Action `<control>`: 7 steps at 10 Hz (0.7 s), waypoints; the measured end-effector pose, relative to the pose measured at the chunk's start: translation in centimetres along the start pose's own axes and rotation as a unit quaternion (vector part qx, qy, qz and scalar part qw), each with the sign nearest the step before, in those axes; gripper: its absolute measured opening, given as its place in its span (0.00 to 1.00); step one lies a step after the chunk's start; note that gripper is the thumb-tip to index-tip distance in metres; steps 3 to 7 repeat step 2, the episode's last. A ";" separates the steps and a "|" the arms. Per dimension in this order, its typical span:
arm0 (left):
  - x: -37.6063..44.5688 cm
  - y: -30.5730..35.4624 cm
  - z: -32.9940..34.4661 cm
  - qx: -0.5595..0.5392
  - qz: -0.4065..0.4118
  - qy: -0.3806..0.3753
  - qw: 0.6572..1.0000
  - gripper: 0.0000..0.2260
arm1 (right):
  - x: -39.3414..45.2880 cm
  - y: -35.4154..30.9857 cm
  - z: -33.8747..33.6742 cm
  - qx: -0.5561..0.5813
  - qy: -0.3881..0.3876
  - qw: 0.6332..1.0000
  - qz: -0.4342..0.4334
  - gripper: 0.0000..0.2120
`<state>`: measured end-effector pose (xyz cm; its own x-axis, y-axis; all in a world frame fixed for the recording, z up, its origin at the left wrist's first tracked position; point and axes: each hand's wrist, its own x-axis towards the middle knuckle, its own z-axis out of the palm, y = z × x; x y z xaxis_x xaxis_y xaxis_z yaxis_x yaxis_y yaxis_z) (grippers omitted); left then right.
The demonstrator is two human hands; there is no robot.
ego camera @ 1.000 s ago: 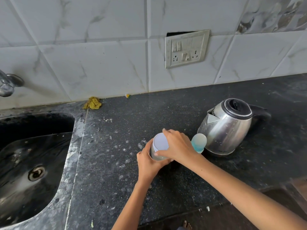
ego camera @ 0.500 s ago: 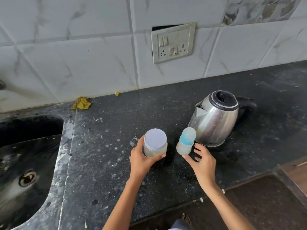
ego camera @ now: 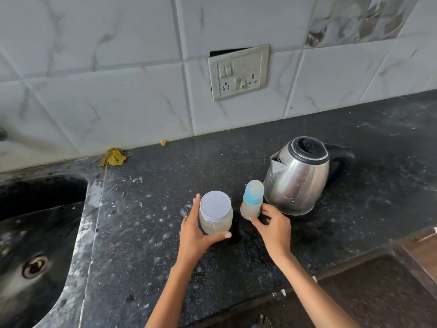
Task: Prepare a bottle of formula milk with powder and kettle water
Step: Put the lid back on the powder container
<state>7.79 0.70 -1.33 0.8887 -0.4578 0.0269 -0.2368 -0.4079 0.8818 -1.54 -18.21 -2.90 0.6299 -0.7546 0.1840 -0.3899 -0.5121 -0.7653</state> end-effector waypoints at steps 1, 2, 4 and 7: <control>-1.2 0.0 -0.8 0.045 0.028 0.022 0.998 0.55 | -1.6 0.8 -1.3 -0.009 0.017 0.999 -0.044 0.21; -2.8 1.3 -1.9 0.095 0.070 0.118 0.986 0.43 | -1.9 -0.1 -4.0 -0.020 0.069 0.988 -0.139 0.17; -2.8 1.3 -1.9 0.095 0.070 0.118 0.986 0.43 | -1.9 -0.1 -4.0 -0.020 0.069 0.988 -0.139 0.17; -2.8 1.3 -1.9 0.095 0.070 0.118 0.986 0.43 | -1.9 -0.1 -4.0 -0.020 0.069 0.988 -0.139 0.17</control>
